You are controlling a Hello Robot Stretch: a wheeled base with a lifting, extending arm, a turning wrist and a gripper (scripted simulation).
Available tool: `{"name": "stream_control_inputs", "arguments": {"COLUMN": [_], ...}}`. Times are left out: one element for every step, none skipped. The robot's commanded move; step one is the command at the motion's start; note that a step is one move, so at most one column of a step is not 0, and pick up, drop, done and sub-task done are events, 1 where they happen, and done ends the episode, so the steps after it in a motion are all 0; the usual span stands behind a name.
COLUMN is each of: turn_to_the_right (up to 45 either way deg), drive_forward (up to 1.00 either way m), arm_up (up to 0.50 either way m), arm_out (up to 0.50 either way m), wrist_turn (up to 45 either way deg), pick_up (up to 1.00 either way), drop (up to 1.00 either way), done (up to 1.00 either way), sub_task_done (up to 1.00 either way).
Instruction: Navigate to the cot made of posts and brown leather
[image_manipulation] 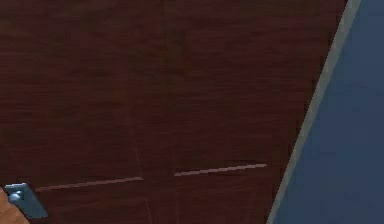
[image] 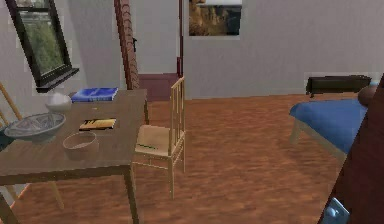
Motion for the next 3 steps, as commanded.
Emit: {"name": "stream_control_inputs", "arguments": {"turn_to_the_right": [6.0, 0.0, 18.0], "drive_forward": [0.00, 0.65, 0.00], "arm_up": [0.00, 0.00, 0.00], "arm_out": [0.00, 0.00, 0.00], "wrist_turn": [0.0, 0.0, 0.0], "pick_up": [0.00, 0.00, 0.00], "drop": [0.00, 0.00, 0.00], "done": [0.00, 0.00, 0.00], "sub_task_done": [0.00, 0.00, 0.00]}}
